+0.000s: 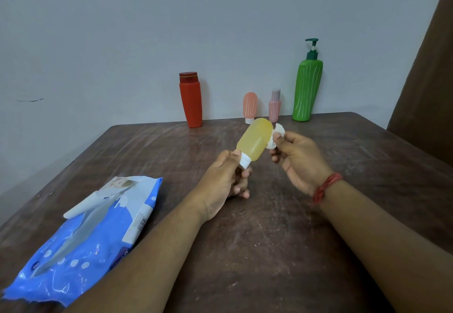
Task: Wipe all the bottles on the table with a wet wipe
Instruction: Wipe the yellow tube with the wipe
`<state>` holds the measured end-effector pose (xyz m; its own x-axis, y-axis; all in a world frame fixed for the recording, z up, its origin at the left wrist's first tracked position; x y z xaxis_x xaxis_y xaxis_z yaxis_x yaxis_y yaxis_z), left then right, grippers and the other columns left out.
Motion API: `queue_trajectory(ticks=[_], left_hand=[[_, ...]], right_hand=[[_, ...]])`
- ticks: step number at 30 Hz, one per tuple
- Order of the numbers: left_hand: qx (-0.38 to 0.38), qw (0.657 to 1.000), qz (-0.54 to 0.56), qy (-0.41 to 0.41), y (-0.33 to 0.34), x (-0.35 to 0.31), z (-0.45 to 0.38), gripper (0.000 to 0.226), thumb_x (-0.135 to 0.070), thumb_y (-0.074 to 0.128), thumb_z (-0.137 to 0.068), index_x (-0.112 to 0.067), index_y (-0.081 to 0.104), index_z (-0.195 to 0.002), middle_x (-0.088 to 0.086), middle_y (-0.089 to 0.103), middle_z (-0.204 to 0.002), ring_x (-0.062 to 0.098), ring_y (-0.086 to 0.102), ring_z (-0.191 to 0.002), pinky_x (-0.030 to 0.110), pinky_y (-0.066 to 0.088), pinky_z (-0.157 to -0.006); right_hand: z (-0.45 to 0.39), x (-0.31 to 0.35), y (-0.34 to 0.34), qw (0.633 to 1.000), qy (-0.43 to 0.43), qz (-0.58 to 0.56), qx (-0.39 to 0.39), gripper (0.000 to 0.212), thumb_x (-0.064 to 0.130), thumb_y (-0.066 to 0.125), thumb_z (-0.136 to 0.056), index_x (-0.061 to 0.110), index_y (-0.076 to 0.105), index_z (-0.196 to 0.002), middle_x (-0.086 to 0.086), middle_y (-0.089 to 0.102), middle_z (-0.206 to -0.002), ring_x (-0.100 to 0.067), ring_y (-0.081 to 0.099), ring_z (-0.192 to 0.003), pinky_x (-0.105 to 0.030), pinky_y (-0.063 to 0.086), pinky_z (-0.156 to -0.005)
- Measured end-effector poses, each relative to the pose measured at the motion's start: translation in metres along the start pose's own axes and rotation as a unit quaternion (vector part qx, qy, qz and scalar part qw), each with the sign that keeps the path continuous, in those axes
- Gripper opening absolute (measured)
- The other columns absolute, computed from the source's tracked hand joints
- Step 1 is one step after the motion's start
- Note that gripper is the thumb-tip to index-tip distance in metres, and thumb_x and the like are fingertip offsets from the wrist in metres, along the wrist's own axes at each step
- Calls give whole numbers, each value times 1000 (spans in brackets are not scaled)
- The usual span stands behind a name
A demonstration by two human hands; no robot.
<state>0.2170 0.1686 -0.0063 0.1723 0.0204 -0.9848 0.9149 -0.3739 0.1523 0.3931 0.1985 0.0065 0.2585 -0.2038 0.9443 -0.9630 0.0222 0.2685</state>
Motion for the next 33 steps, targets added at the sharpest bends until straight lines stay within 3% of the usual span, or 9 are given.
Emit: queue_trajectory(ticks=[3, 10, 13, 16, 22, 25, 28, 30, 33], left_hand=[[-23, 1000, 5, 4, 1, 0, 0, 33, -36, 34, -109, -8, 47, -123, 5, 62, -82, 15, 44, -56, 33, 51, -58], [-145, 985, -95, 26, -9, 4, -5, 36, -48, 50, -100, -16, 62, -110, 7, 66, -111, 18, 65, -91, 46, 56, -94], [-197, 973, -115, 40, -14, 3, -7, 34, -47, 55, -98, -14, 64, -102, 7, 69, -108, 21, 67, -99, 46, 56, -95], [-229, 968, -94, 44, -15, 4, -8, 33, -46, 59, -96, -14, 63, -97, 8, 71, -104, 15, 67, -88, 45, 58, -91], [-185, 980, -59, 41, -7, 5, -6, 57, -56, 69, -73, -10, 62, -106, 12, 68, -98, 16, 66, -83, 46, 60, -89], [-189, 981, -7, 35, -11, 6, -7, 56, -54, 70, -76, -9, 65, -110, 6, 74, -104, 19, 71, -93, 43, 59, -91], [-191, 980, 37, 34, -17, 6, -8, 52, -50, 68, -81, -8, 65, -111, 9, 76, -106, 23, 73, -101, 38, 57, -89], [-177, 983, 44, 35, -17, 5, -8, 50, -48, 67, -82, -8, 66, -111, 9, 76, -108, 24, 72, -105, 36, 56, -90], [-159, 985, 42, 45, -12, 3, -6, 46, -47, 65, -82, -10, 69, -109, 6, 76, -111, 24, 70, -108, 33, 55, -93]], right_hand=[[7, -5, 13, 999, 8, -19, 36, 18, 13, 53, -100, 4, 67, -91, -4, 63, -78, -11, 53, -68, -23, 46, -59], [19, -6, 29, 955, -99, 280, 21, 15, 21, 60, -98, 10, 69, -92, -1, 65, -70, -8, 54, -57, -29, 50, -60], [23, -10, 34, 936, -113, 334, 2, 15, 27, 63, -96, 15, 66, -87, -1, 67, -70, -14, 61, -61, -37, 53, -63], [26, -12, 38, 945, -115, 306, -11, 13, 26, 67, -93, 14, 65, -87, -2, 70, -73, -10, 63, -59, -27, 54, -56], [25, -12, 37, 968, -107, 227, -6, 11, 23, 71, -90, 15, 64, -90, -4, 72, -82, -14, 67, -60, -37, 58, -62], [25, -11, 39, 965, -119, 234, 16, 9, 22, 73, -89, 21, 64, -91, -2, 71, -83, -16, 67, -71, -35, 57, -63], [27, -15, 44, 928, -159, 331, 59, 5, 23, 73, -88, 24, 68, -90, 4, 69, -82, -16, 65, -77, -39, 57, -71], [24, -15, 42, 917, -175, 356, 30, 2, 23, 71, -89, 23, 69, -90, 4, 68, -82, -15, 63, -77, -42, 56, -73], [23, -11, 35, 939, -152, 309, 11, 6, 19, 67, -93, 20, 71, -97, -3, 71, -83, -22, 65, -78, -45, 56, -76]])
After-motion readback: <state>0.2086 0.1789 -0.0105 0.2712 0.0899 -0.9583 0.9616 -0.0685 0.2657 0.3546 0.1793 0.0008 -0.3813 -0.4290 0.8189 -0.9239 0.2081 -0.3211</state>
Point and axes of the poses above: each hand's wrist, its own z-axis away from the middle knuckle, its own y-axis out of the palm, x = y × z, the point moved 2 cm from there along -z, towards the middle knuckle
